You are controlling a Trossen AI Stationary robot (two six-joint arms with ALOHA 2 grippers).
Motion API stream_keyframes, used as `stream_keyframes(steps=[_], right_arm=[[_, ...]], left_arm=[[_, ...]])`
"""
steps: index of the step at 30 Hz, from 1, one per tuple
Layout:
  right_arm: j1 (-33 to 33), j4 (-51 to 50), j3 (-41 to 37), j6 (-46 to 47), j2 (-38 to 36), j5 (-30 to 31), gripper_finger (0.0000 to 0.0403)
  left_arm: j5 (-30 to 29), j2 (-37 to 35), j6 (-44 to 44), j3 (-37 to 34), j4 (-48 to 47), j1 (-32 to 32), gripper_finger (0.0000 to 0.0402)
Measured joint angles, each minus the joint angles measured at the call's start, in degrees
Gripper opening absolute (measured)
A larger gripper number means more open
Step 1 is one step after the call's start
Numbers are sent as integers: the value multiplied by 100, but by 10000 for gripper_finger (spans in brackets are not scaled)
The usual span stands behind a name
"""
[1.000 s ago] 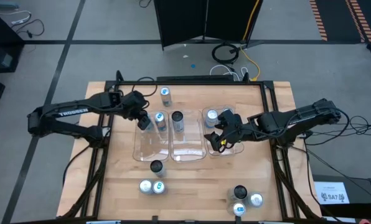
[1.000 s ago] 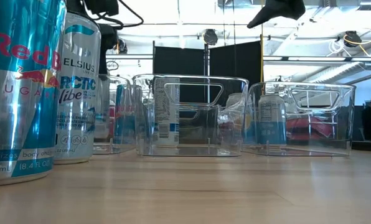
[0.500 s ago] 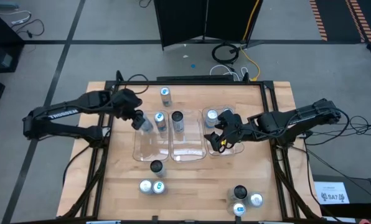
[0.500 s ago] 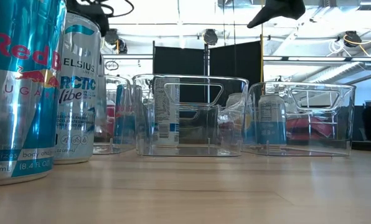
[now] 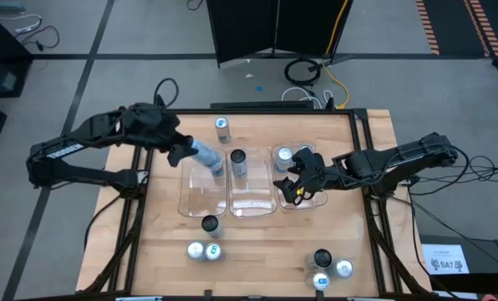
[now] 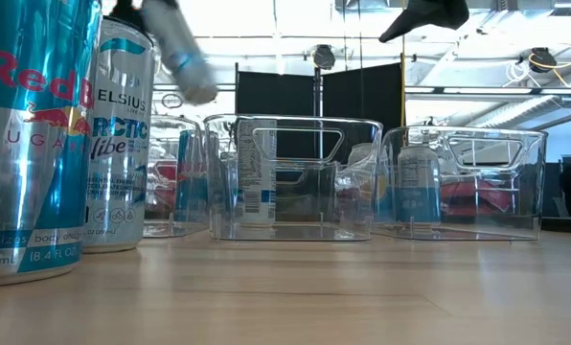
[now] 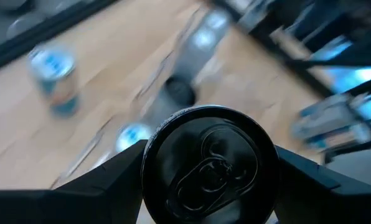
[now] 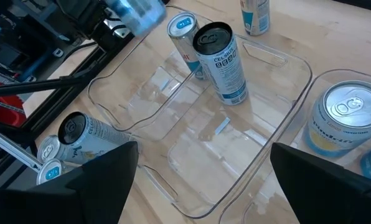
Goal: Sort soda cans
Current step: Put the top left white-blue soda can into the middle transparent bin
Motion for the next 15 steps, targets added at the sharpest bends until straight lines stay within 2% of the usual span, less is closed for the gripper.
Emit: stream_keyframes(steps=[5, 15], right_arm=[[0, -1, 0, -1, 0, 0, 358], [17, 27, 0, -1, 0, -4, 358]], left_arm=[[68, 421, 174, 477, 533, -331, 279], [25, 1893, 1064, 1423, 257, -1105, 279]])
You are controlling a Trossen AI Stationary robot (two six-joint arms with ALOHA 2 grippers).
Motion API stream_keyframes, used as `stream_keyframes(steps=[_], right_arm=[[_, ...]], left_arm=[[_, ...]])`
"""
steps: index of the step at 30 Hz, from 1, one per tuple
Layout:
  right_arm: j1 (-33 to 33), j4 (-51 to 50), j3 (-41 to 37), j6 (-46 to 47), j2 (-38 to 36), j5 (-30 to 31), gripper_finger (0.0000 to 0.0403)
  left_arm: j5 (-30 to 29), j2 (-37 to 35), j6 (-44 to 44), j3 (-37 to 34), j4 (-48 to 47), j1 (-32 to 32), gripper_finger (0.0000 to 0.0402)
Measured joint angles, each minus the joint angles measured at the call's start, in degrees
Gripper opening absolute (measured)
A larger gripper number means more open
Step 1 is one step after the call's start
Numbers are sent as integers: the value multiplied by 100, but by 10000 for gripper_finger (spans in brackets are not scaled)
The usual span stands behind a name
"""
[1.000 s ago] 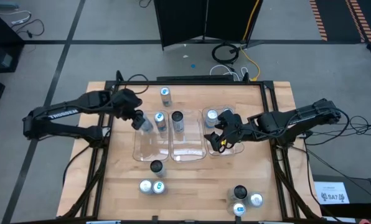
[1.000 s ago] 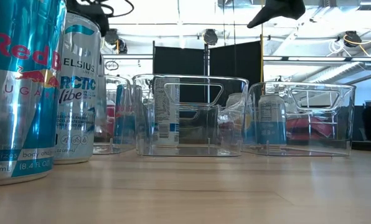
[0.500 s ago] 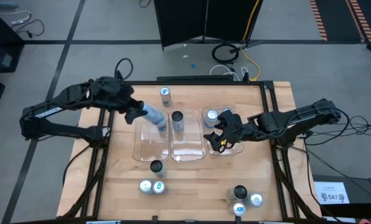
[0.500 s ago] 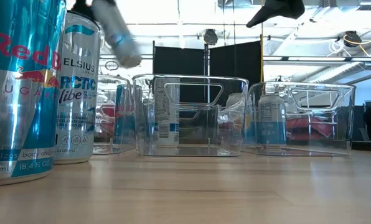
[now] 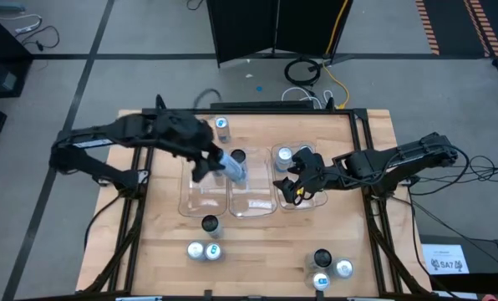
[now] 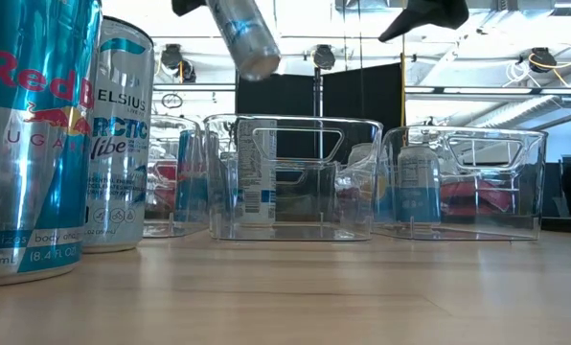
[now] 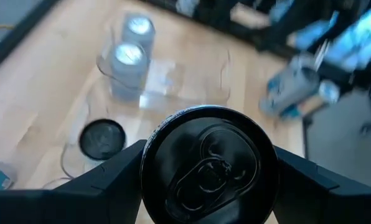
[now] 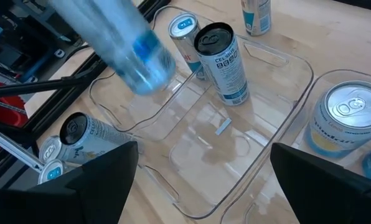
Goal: Sort soda cans
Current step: Put the top left white-blue soda can into the middle transparent bin
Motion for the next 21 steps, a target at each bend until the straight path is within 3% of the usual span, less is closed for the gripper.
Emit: stream_keyframes(steps=[6, 12, 21], right_arm=[[0, 6, -1, 170, 1, -23, 358], [0, 66, 0, 299, 2, -24, 358], [0, 155, 0, 303, 55, -22, 358]], left_arm=[[-472, 577, 489, 26, -480, -368, 279], [-897, 999, 764, -133, -384, -539, 279], [-947, 1436, 951, -134, -177, -530, 279]])
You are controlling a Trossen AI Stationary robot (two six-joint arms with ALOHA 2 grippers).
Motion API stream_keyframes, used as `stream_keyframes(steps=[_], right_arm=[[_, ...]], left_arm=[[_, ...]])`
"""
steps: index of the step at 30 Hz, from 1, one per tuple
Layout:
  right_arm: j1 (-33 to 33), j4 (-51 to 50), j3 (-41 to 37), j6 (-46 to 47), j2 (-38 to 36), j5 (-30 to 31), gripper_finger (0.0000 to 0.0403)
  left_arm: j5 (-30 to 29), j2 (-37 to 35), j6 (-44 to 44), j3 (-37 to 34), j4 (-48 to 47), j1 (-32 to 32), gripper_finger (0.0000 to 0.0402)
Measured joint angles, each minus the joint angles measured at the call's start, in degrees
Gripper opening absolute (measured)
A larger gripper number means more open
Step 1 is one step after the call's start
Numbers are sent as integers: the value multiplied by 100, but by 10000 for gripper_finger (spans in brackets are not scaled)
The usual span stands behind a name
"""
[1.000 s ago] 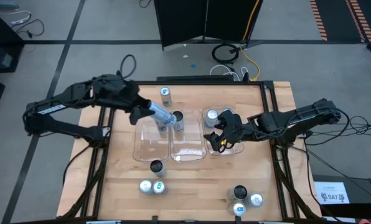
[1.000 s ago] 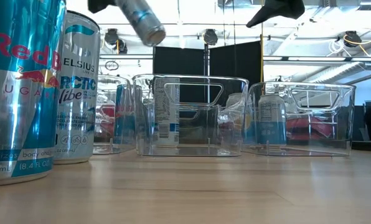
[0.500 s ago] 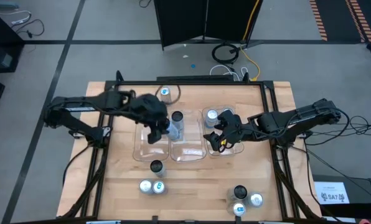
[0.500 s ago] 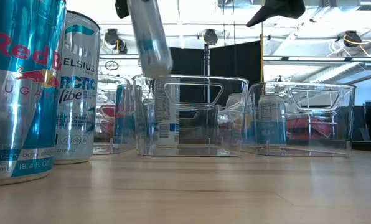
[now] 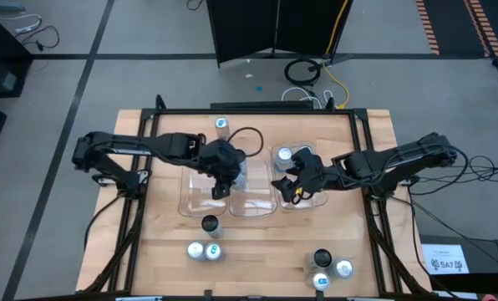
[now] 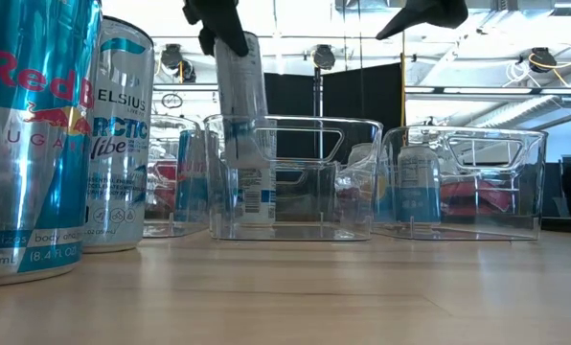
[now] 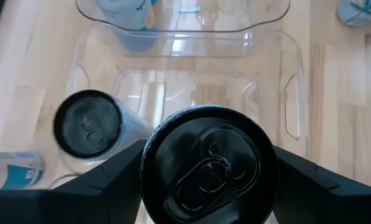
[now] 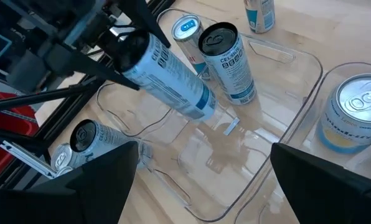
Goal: Sort soda cans
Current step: Put the top left white-blue soda can into the middle transparent bin
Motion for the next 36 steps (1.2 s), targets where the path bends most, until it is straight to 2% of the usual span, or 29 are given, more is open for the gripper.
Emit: stream_keyframes(steps=[14, 19, 25, 31, 36], right_arm=[[0, 61, -2, -17, 221, -203, 358], [0, 60, -2, -46, 221, -220, 358], [0, 57, -2, -110, 221, -309, 358], [0, 57, -2, -177, 221, -308, 358], [0, 55, -2, -201, 221, -310, 358]], left_arm=[[35, 542, 140, -111, 193, 4, 279], [95, 550, 93, -418, 513, 22, 279], [121, 550, 95, -426, 641, 148, 279], [425, 548, -63, -426, 645, 257, 280], [417, 565, -341, -426, 645, 261, 297]])
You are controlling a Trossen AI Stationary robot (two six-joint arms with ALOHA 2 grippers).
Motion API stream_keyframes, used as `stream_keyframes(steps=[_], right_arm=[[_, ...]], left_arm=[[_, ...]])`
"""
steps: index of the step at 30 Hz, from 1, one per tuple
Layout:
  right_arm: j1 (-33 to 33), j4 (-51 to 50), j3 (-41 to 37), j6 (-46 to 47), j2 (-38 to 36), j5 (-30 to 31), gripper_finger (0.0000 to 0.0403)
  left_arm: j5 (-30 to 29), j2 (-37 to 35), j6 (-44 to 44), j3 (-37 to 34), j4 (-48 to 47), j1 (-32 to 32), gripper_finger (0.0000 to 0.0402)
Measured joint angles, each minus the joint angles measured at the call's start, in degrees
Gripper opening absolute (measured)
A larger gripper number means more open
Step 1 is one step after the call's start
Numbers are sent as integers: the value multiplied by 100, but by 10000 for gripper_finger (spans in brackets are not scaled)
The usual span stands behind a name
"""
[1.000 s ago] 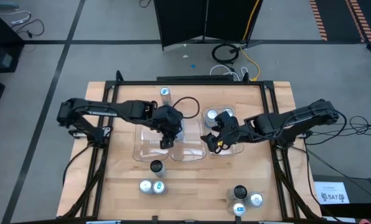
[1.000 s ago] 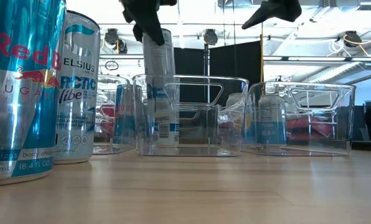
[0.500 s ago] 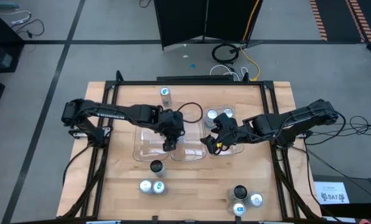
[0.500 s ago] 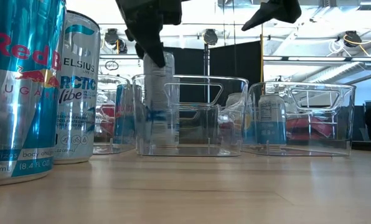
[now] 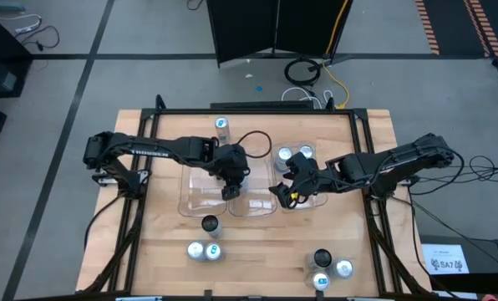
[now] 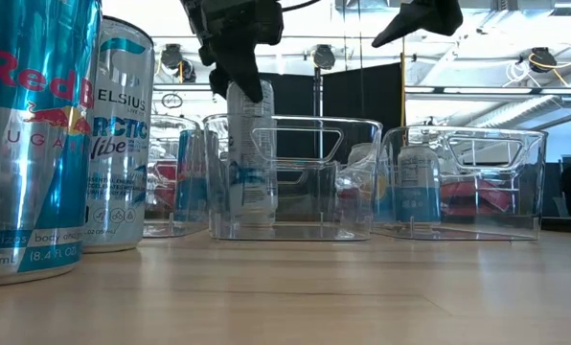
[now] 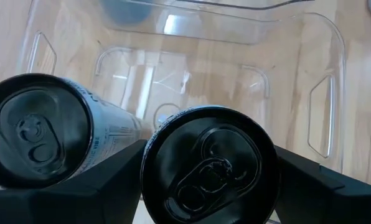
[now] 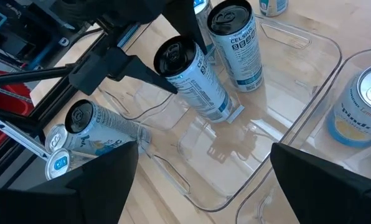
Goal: Sort soda cans
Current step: Put the top left white-blue soda can into the middle transparent bin, then put the top right blue soda can into the left transparent bin
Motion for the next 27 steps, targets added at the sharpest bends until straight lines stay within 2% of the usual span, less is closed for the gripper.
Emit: stream_keyframes(steps=[27], right_arm=[[0, -6, 0, -149, -2, -18, 358]], left_arm=[[-10, 39, -31, 4, -186, -16, 308]])
